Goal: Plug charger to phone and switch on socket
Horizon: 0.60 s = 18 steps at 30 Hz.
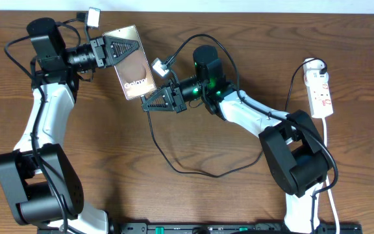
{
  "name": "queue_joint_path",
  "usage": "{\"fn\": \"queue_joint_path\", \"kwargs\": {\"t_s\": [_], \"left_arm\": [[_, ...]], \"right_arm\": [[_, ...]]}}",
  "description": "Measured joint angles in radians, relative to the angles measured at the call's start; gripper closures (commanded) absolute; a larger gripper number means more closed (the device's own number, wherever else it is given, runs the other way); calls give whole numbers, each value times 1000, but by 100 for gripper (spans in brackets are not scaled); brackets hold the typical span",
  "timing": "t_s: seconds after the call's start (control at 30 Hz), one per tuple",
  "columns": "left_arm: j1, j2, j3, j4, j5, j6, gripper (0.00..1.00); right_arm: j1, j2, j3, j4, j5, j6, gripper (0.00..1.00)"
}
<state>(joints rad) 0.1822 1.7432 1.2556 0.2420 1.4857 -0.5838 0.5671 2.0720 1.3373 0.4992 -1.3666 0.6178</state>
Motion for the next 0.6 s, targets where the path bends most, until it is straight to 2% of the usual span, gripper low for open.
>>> {"fn": "queue_joint_path", "kwargs": {"t_s": [0.53,0.6], "left_arm": [[-1,0,0,-1,-6,33,93],[-1,0,0,-1,-8,35,93]], "right_arm": [[-2,0,-6,7,29,4,99],[-3,0,-6,7,32,4,94]]}}
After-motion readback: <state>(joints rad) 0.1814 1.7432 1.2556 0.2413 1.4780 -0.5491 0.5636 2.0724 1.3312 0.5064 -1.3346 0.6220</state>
